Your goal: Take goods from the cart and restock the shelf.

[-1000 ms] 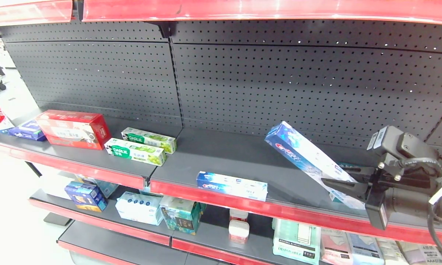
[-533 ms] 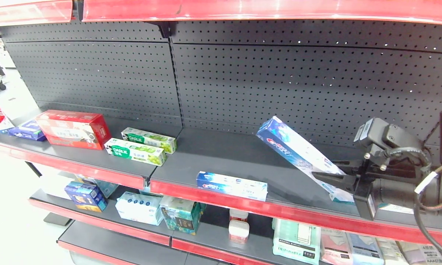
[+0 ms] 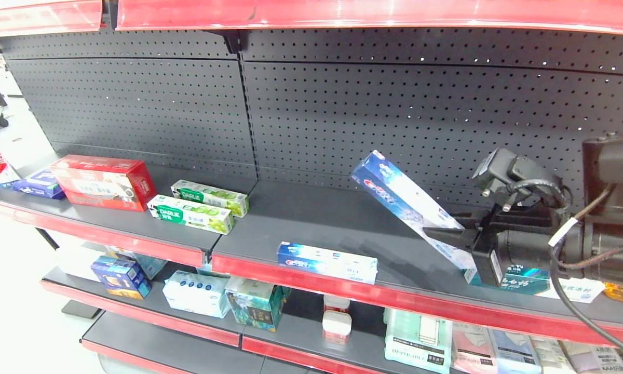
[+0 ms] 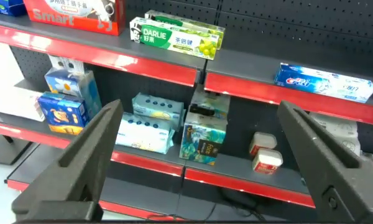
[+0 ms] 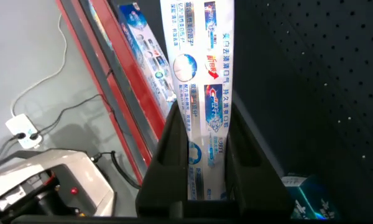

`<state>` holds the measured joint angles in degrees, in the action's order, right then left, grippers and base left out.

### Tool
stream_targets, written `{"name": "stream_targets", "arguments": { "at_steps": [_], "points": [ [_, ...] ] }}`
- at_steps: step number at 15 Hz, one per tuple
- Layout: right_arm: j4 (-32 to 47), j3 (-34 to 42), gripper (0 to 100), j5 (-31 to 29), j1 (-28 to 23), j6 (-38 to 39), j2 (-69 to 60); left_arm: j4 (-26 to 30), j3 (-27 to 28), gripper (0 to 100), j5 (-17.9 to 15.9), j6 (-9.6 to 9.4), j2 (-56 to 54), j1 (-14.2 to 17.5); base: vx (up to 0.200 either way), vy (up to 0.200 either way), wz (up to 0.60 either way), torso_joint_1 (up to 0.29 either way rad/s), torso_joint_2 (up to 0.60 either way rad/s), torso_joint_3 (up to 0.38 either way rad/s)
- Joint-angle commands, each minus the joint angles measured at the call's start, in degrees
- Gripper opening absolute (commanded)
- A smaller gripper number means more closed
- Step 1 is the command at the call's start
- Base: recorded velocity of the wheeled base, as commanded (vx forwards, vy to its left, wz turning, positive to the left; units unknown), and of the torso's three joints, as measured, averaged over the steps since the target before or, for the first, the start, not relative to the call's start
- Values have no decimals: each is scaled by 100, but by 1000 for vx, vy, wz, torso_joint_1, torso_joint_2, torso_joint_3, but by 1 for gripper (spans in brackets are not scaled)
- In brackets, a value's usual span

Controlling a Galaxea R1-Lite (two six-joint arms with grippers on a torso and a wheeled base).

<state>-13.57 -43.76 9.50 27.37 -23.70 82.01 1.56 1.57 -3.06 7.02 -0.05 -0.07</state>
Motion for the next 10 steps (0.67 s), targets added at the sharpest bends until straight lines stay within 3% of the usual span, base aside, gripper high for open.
{"name": "stream_targets", "arguments": {
  "at_steps": [1, 5, 10],
  "points": [
    [12, -36, 0, 105, -337, 50, -167, 2, 1, 100, 7, 1, 5, -1, 0, 0, 0, 0, 0, 0],
    [21, -18, 0, 676, -1287, -12, 0, 2, 1, 100, 7, 1, 5, -1, 0, 0, 0, 0, 0, 0],
    [21, -589, 0, 949, -1366, -205, 993, 2, 1, 100, 7, 1, 5, -1, 0, 0, 0, 0, 0, 0]
  ]
}}
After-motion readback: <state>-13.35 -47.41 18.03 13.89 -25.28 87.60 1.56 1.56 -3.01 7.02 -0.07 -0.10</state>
